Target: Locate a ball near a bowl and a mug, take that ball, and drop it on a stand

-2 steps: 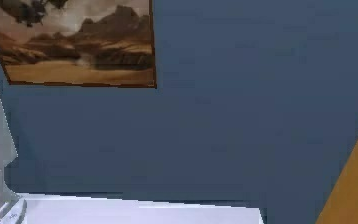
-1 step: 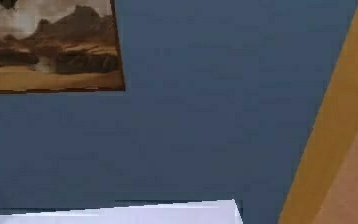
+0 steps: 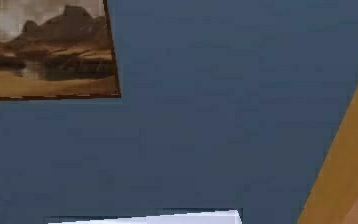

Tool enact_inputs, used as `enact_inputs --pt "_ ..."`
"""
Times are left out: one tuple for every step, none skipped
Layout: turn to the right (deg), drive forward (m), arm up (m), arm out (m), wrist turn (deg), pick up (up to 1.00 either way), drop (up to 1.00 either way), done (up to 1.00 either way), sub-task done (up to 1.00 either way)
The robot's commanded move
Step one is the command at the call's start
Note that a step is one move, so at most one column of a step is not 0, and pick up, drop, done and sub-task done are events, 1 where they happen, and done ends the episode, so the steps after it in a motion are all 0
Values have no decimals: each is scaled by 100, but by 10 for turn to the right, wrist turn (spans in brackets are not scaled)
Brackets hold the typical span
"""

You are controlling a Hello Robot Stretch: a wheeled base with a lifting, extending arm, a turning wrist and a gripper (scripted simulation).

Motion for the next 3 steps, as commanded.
enact_inputs --pt "-420 0 0 0 0 0 0 0 0" --pt "0 25 0 0 0 0 0 0 0" --pt "-450 0 0 0 0 0 0 0 0"
